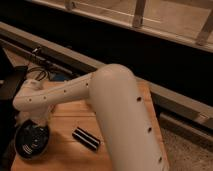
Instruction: Drag the ceramic bowl in a circle
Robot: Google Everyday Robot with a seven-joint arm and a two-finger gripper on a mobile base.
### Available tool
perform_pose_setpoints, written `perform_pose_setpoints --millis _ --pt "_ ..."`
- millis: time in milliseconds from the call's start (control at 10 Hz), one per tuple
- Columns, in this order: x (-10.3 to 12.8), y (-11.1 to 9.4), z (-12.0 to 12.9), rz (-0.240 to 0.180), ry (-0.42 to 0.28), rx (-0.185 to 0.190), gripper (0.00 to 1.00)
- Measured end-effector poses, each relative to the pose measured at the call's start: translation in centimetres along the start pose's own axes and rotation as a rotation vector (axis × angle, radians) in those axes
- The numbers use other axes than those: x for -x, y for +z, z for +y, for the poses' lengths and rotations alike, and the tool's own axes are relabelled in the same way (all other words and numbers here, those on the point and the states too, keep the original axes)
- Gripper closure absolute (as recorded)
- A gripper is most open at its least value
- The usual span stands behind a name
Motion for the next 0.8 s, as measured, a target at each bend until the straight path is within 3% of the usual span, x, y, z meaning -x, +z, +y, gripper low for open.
perform_pose_setpoints --millis 200,400,600,800 --pt "-1.5 1.0 1.8 0.063 -0.032 0.013 1.0" --pt "-3.8 1.9 1.6 0.126 -0.039 0.019 1.0" --pt "-6.7 2.4 -0.6 0.179 -0.022 0.011 1.0" --pt "-8.4 2.3 -3.4 0.198 -0.003 -0.003 1.0"
